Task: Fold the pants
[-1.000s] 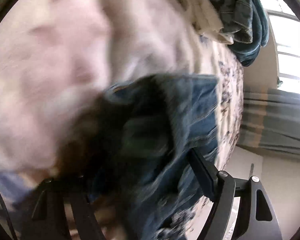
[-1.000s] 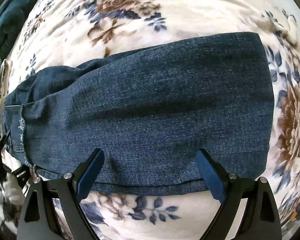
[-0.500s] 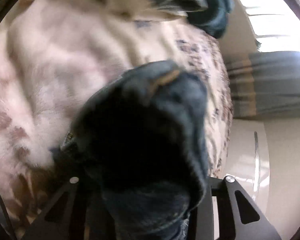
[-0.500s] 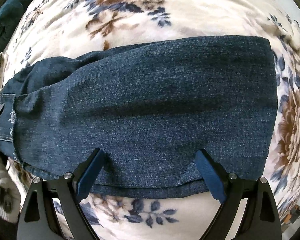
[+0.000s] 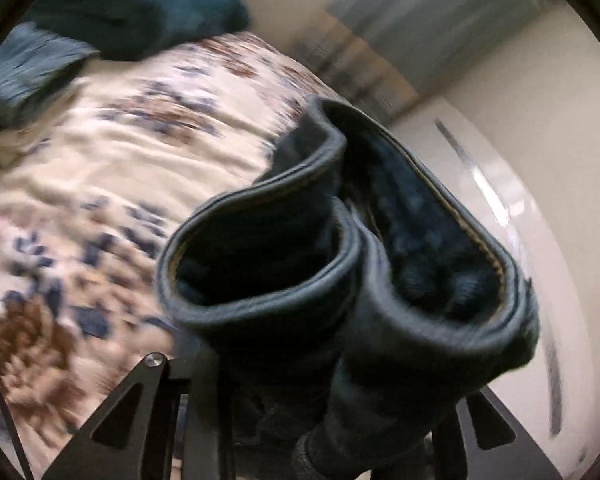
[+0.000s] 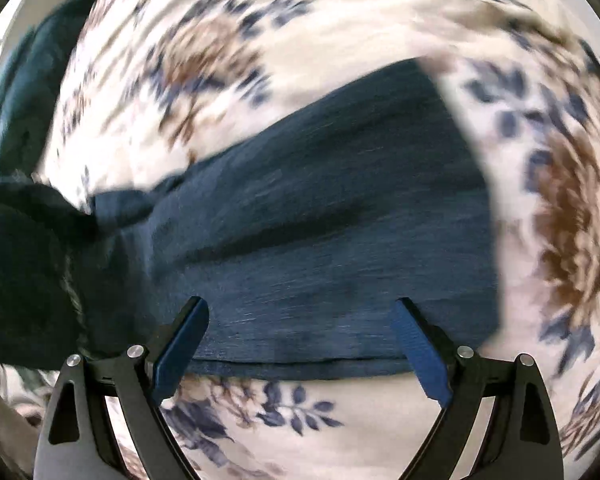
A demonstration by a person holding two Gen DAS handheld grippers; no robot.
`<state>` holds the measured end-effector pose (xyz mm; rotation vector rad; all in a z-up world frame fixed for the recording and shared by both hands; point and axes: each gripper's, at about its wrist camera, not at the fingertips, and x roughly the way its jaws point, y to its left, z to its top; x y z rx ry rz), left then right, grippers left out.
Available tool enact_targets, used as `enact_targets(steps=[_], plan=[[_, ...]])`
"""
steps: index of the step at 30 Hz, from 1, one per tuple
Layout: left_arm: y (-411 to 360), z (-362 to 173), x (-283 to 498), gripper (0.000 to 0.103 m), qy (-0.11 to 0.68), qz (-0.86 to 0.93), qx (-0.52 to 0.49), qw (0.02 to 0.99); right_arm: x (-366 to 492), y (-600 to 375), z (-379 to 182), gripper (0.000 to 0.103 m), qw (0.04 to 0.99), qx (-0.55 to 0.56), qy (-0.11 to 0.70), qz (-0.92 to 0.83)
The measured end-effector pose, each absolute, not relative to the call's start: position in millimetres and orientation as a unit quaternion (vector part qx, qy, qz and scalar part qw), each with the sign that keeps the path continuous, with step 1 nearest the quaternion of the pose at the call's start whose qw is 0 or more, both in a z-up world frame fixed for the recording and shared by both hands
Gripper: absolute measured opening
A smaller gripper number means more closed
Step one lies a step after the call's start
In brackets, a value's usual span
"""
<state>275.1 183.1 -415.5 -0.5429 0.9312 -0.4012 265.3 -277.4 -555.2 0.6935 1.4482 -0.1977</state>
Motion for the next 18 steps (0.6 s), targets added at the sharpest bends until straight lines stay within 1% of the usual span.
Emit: enact_targets(steps=[2, 6, 11, 16, 18], plan=[[150, -424, 271, 0.024, 0.453, -0.200, -0.243, 0.834, 250, -302, -549, 0.094, 0.692, 0.337, 0.632, -0.097], [77, -451, 259, 0.024, 0.483, -0.211, -0.211, 0.823, 210, -358, -538, 0.095, 0.693, 0.345, 0.616, -0.145], [-3, -484, 240, 0.024, 0.510, -0.216, -0.139, 0.821, 161, -421, -550, 0.095, 0.679, 0.352, 0.619, -0.180], [-53, -508, 224, 0.024, 0.521, -0.203, -0.065, 0.826, 130, -456, -567, 0.095, 0.671, 0.355, 0.621, -0.196], [-67, -515, 229, 0.026, 0.528, -0.191, -0.031, 0.827, 127, -464, -569, 0.095, 0.672, 0.354, 0.621, -0.193]])
